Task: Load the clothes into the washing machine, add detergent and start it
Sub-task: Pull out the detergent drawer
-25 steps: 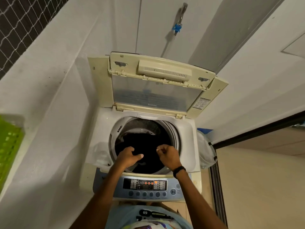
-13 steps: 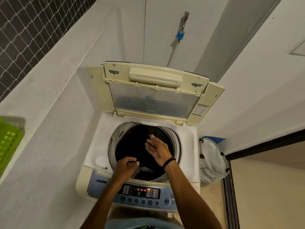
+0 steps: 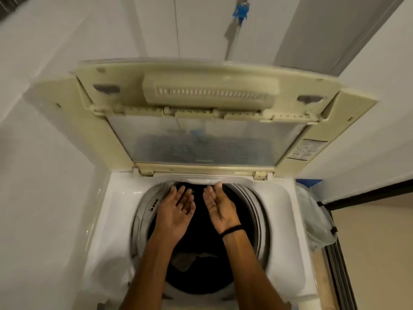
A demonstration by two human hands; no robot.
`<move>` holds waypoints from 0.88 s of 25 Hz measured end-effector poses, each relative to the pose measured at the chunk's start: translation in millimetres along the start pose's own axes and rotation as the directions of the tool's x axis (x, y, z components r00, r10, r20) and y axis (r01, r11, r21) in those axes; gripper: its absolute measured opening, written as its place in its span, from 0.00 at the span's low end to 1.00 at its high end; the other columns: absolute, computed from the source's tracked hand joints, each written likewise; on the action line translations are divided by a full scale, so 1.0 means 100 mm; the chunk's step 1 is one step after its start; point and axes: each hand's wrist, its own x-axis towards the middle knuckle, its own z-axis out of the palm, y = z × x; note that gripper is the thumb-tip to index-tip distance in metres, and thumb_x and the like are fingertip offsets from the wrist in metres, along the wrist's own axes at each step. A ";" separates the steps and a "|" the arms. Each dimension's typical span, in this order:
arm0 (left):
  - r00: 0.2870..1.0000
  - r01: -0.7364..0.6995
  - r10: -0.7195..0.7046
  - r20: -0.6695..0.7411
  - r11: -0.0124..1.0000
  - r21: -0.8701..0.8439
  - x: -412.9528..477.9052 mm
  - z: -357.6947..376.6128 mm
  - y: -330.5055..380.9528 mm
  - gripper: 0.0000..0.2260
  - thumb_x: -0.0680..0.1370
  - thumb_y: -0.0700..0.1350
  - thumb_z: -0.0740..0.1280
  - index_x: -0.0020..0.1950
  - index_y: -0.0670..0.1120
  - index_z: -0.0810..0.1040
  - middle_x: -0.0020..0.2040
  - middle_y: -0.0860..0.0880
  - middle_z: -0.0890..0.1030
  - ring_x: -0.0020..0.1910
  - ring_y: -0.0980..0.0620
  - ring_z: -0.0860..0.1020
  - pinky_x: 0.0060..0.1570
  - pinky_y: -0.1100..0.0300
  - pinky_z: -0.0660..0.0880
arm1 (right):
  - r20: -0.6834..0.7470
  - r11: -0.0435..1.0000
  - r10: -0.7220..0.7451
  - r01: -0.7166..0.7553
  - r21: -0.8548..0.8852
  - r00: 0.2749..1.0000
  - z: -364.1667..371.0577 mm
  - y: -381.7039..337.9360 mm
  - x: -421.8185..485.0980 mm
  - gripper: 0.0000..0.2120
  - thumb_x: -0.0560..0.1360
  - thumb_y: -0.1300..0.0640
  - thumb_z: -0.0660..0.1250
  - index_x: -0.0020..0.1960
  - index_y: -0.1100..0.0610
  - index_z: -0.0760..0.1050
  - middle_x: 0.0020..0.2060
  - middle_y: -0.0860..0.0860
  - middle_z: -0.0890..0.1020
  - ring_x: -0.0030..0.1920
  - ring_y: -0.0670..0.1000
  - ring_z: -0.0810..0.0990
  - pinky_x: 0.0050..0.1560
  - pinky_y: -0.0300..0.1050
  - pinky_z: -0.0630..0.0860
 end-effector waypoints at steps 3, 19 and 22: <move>1.000 0.028 -0.028 0.001 0.999 0.028 0.43 0.01 0.01 0.10 0.78 0.49 0.68 0.52 0.44 0.80 0.48 0.44 0.83 0.43 0.50 0.79 0.46 0.58 0.74 | 0.017 0.995 -0.087 0.088 -0.038 0.996 -0.10 0.03 0.24 0.19 0.78 0.55 0.67 0.63 0.66 0.75 0.55 0.60 0.82 0.55 0.53 0.83 0.59 0.46 0.79; 0.996 -0.068 0.075 0.054 0.990 -0.123 0.68 0.01 -0.11 0.07 0.79 0.46 0.67 0.46 0.42 0.80 0.38 0.47 0.83 0.41 0.53 0.80 0.37 0.63 0.80 | 0.112 0.972 -0.227 0.231 -0.031 0.968 -0.16 0.16 0.44 0.08 0.79 0.60 0.65 0.47 0.64 0.78 0.39 0.57 0.82 0.38 0.49 0.85 0.48 0.41 0.82; 0.992 -0.061 0.077 0.098 0.986 -0.157 0.64 0.04 -0.14 0.06 0.79 0.44 0.67 0.46 0.42 0.80 0.39 0.46 0.84 0.43 0.52 0.80 0.43 0.62 0.80 | 0.123 0.970 -0.237 0.242 -0.027 0.964 -0.15 0.17 0.44 0.09 0.78 0.58 0.65 0.48 0.65 0.78 0.39 0.57 0.82 0.39 0.50 0.85 0.49 0.42 0.82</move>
